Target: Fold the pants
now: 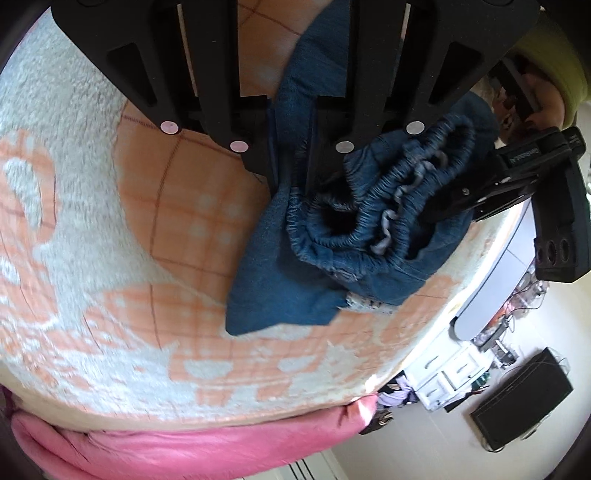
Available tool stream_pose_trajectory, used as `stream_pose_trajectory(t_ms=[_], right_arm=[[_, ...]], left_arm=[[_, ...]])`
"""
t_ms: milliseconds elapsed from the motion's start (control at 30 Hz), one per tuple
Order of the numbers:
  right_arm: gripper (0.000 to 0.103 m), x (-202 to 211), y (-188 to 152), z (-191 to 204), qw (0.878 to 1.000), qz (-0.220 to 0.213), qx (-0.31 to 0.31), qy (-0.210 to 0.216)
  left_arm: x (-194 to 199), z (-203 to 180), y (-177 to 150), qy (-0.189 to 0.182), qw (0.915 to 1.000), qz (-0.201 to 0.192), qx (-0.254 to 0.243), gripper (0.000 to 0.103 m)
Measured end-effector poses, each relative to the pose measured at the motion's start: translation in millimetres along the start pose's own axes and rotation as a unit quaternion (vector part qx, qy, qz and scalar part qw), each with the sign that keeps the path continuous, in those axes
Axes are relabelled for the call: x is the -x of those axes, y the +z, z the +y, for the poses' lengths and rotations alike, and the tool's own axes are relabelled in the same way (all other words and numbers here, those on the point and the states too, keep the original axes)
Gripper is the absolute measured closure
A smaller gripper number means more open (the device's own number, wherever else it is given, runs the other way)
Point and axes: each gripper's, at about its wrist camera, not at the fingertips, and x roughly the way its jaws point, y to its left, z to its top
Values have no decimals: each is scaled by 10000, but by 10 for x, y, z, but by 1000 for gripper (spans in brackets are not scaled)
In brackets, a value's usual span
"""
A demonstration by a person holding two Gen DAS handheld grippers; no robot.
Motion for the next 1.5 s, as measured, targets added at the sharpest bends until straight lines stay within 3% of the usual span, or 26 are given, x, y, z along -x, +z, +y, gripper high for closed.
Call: stream_pose_trajectory(t_ms=[167, 333, 400, 633, 700, 800, 867, 1133, 1300, 1500], right_arm=[[87, -42, -54, -9, 9995, 130, -3, -275], [78, 2, -44, 109, 9974, 139, 242, -667], [63, 54, -52, 120, 9965, 79, 243, -797], [34, 391, -143, 205, 9941, -354, 315, -974], [19, 544, -190, 270, 9919, -595, 362, -1064], [10, 772, -268, 394, 9866, -960, 522, -1213], [9, 925, -330, 482, 9819, -1175, 649, -1334], [9, 1313, -585, 684, 9699, -1676, 886, -1526], [9, 1390, -803, 743, 9707, -1651, 859, -1522], [9, 1273, -1135, 732, 9762, -1321, 691, -1576]], left_arm=[[-90, 49, -65, 78, 9998, 158, 28, 42], [-75, 47, -85, 103, 9998, 180, 27, 38], [-45, 45, -87, 117, 9998, 177, 22, 36], [204, 31, -84, 58, 9999, -37, 103, 31], [337, -4, -75, 56, 9998, -162, 81, 20], [539, -66, -82, 74, 9994, -349, 9, 16], [678, -104, -106, 146, 9989, -446, -56, 5], [1094, -212, -328, 425, 9968, -635, -218, 4], [1204, -299, -529, 611, 9956, -557, -436, 4], [1168, -314, -814, 684, 9962, -294, -462, 4]])
